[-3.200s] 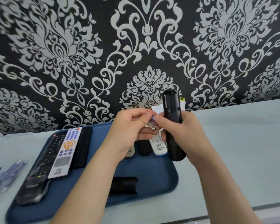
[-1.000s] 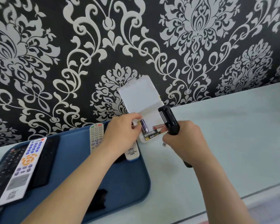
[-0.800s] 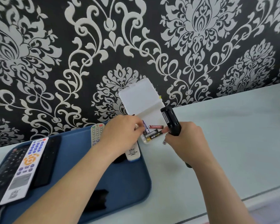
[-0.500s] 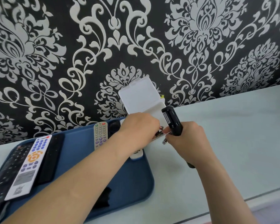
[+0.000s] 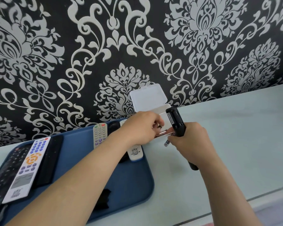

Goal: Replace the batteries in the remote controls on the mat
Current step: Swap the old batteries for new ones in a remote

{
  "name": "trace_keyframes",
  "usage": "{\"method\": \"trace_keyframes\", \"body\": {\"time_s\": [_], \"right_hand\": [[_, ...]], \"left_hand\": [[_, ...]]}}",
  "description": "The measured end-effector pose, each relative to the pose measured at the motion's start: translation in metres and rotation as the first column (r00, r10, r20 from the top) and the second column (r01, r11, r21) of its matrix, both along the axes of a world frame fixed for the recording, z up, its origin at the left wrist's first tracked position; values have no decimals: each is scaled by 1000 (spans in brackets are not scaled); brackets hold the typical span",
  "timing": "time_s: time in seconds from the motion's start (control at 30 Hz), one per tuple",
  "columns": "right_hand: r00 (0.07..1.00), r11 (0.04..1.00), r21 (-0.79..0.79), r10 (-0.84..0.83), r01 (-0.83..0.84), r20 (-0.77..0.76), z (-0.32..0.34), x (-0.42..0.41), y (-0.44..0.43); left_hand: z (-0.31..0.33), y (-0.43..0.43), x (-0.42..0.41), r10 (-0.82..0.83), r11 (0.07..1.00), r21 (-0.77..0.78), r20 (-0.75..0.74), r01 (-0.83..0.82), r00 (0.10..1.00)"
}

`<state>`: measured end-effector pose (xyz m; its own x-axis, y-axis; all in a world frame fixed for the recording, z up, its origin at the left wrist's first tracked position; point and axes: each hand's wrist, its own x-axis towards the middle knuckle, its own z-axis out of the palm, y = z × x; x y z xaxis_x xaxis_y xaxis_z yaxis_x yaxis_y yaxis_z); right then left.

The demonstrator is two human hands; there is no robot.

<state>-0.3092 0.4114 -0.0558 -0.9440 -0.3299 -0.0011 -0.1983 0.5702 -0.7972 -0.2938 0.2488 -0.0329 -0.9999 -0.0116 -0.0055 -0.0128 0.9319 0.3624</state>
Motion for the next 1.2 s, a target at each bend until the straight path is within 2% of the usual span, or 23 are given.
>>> {"method": "trace_keyframes", "body": {"time_s": [0.13, 0.2, 0.27, 0.33, 0.43, 0.57, 0.63, 0.7, 0.77, 0.87, 0.93, 1.0, 1.13, 1.2], "right_hand": [[1000, 1000, -4, -1, 1, 0, 0, -1, 1], [1000, 1000, -7, -3, 3, -6, 0, -2, 2], [1000, 1000, -11, -8, 7, -4, -2, -2, 2], [1000, 1000, -23, -3, 3, 8, -3, -3, 3], [999, 998, -62, 8, -6, 39, -6, -6, 4], [998, 986, -165, -2, 13, 70, -2, -8, 7], [996, 957, -289, -5, 30, 89, 4, -6, 9], [988, 894, -447, 48, 22, 145, 13, 0, 8], [970, 830, -557, 128, 9, 206, 17, 7, 2], [939, 780, -626, 218, -5, 265, 20, 16, -12], [916, 754, -656, 285, -32, 282, 22, 22, -23], [902, 736, -676, 316, -37, 294, 23, 26, -31], [888, 712, -700, 353, -52, 294, 24, 35, -47], [882, 710, -699, 378, -80, 283, 23, 39, -56]], "left_hand": [[-1, 3, 6, 24, 995, 94, -43, -20, 999], [1, 2, 8, 74, 971, 232, -66, -57, 995], [3, -1, 11, 130, 905, 416, -65, -92, 989], [4, -3, 16, 164, 845, 524, -61, -108, 985], [3, -4, 26, 192, 775, 621, -59, -115, 980], [-7, 1, 36, 202, 742, 662, -74, -103, 977], [-6, 3, 41, 264, 640, 760, -86, -108, 961], [-3, 3, 47, 326, 488, 868, -83, -92, 942], [0, 3, 55, 349, 409, 908, -70, -85, 934], [5, 6, 72, 275, 406, 912, -65, -55, 959], [8, 3, 82, 250, 466, 884, -97, -32, 963], [7, -3, 90, 283, 557, 830, -149, -36, 947], [11, -15, 108, 380, 538, 840, -163, -74, 911], [12, -20, 117, 401, 565, 821, -178, -90, 899]]}}
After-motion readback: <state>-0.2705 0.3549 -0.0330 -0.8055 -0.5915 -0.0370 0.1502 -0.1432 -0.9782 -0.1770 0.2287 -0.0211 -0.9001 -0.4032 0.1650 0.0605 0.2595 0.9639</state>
